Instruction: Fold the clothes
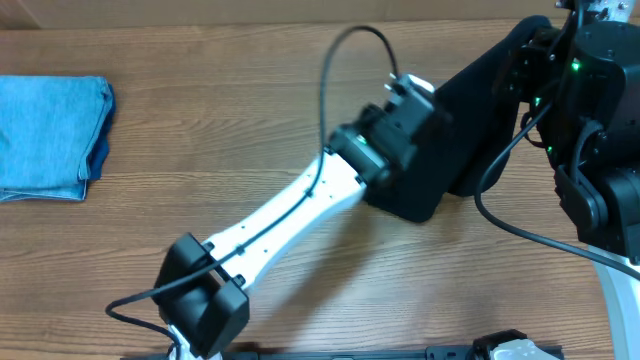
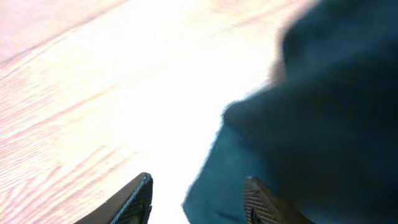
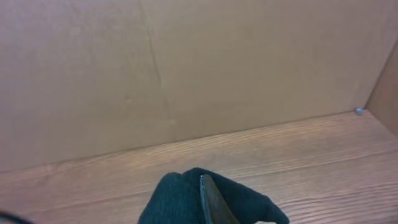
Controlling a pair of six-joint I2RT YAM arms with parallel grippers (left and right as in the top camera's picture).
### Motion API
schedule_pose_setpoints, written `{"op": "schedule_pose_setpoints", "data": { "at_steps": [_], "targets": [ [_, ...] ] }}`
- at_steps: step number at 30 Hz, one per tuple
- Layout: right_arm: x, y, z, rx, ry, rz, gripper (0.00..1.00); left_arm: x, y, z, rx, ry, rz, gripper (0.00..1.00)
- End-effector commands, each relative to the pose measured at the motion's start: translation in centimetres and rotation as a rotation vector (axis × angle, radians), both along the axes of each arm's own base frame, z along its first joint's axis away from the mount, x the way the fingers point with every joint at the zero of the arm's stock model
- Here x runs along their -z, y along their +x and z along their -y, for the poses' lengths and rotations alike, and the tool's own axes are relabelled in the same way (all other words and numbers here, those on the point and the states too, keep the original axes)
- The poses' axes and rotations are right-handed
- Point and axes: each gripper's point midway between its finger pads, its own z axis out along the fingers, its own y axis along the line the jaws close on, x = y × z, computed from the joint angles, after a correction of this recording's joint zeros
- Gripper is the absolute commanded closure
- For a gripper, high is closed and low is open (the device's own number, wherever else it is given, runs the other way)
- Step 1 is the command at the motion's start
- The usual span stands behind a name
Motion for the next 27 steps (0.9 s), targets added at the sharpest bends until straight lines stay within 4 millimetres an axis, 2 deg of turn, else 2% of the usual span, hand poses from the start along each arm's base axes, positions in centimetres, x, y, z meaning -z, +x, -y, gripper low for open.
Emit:
{"op": "schedule_pose_setpoints", "data": {
  "at_steps": [1,5,9,14,17,22,27],
  "targets": [
    [-2.7,-0.5,-0.1,-0.008,0.043,0.079,0.96,0.8,-0.4,0.1,0.028,-0.077,-0.090,0.52],
    [-4.4,-0.1,0.7,0.041,0.046,0.155,0.96,2.1,-3.8,2.2,0.143,-0.118,-0.229,0.53],
    [-6.2,0.5,2.0,0.125,0.046,0.236,0.96,2.4,-6.7,4.4,0.224,-0.110,-0.265,0.53],
    [-5.0,1.7,1.6,0.131,0.069,0.208,0.96,1.9,-9.6,7.4,0.281,-0.094,-0.215,0.50],
    [-5.2,1.8,1.6,0.131,0.071,0.215,0.96,1.7,-10.0,8.1,0.277,-0.101,-0.197,0.51],
    [-5.6,1.8,2.3,0.171,0.059,0.236,0.96,1.5,-11.9,9.6,0.334,-0.107,-0.196,0.51],
    [-5.3,2.1,2.7,0.194,0.045,0.225,0.96,1.8,-14.0,10.1,0.369,-0.043,-0.177,0.51]
  ]
}}
